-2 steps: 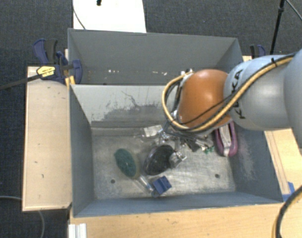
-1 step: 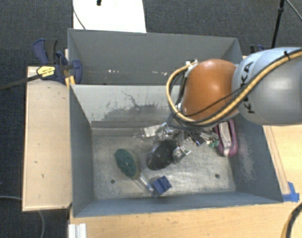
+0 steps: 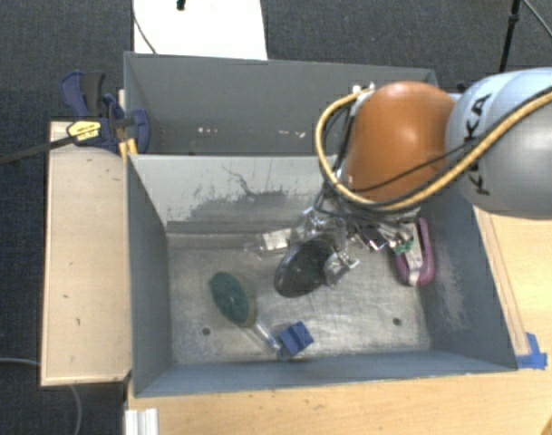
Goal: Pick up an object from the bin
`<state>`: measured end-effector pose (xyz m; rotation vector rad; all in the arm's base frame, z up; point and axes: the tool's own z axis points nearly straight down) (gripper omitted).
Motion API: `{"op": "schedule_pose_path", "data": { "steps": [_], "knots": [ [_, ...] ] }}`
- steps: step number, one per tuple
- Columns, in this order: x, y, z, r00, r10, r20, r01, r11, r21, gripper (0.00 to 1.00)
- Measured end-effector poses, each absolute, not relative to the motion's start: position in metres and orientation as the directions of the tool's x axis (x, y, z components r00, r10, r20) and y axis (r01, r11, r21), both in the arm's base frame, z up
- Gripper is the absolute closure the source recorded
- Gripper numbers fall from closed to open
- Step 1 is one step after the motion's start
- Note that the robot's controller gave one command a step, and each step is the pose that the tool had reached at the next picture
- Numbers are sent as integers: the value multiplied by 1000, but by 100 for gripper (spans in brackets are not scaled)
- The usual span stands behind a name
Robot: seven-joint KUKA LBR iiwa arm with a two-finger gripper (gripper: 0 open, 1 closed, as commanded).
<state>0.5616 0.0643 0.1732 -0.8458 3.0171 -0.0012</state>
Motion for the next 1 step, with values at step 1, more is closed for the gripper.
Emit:
{"op": "schedule_pose_path", "data": {
  "steps": [1],
  "knots": [
    [563,65,197,-858,-514,-6,-514,858,-2,100]
  ]
}}
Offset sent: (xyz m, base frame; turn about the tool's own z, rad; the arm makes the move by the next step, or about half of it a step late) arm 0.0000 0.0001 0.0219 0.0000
